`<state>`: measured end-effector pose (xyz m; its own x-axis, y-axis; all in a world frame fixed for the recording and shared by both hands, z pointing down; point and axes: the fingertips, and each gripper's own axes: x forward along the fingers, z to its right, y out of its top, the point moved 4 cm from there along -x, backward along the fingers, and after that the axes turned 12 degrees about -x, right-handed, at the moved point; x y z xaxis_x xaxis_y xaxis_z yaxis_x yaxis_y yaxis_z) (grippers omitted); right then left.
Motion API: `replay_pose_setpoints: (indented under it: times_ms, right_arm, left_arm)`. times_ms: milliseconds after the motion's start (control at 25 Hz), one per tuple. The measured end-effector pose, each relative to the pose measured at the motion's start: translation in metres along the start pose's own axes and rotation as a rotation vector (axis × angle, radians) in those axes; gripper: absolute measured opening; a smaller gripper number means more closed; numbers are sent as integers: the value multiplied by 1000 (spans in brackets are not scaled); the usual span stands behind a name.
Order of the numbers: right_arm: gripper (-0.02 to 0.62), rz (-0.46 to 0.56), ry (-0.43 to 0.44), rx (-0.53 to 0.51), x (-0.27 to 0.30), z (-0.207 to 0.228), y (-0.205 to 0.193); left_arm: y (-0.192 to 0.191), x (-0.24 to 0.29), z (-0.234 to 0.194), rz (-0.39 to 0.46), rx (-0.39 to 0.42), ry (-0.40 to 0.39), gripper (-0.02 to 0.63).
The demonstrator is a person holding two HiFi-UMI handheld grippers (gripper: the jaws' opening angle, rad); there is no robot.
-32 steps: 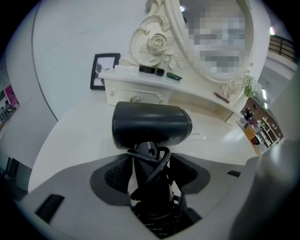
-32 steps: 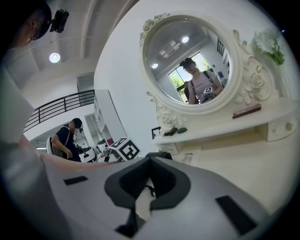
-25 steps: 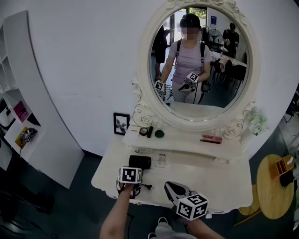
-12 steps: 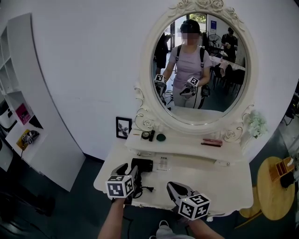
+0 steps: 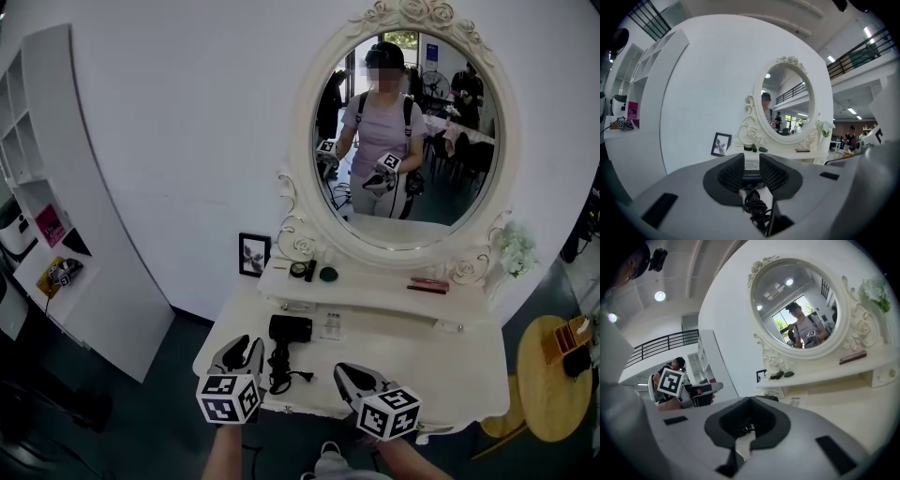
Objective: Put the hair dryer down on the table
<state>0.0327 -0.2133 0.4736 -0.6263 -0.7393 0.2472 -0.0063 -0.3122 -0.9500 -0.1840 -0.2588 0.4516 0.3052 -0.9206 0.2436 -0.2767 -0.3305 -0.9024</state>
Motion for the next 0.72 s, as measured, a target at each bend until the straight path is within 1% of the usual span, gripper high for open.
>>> replay_pose_setpoints:
  times_ms: [160,240,520,720]
  right_arm:
    - [2,-4,10,-8,2,-7,0]
    - [2,-5,15,-8,3,-11,0]
    - [2,-7,33,-7,7,-23,-1]
    - [2,-4,38,-10,7,-27,0]
  left_arm:
    - [-3,-18,-1,34,12,-8,64]
    - [-5,-26,-3,46,6,-5,51]
    - [-6,-50,-8,84,9,22,3]
    - [-7,-63,-9,100,6,23,2]
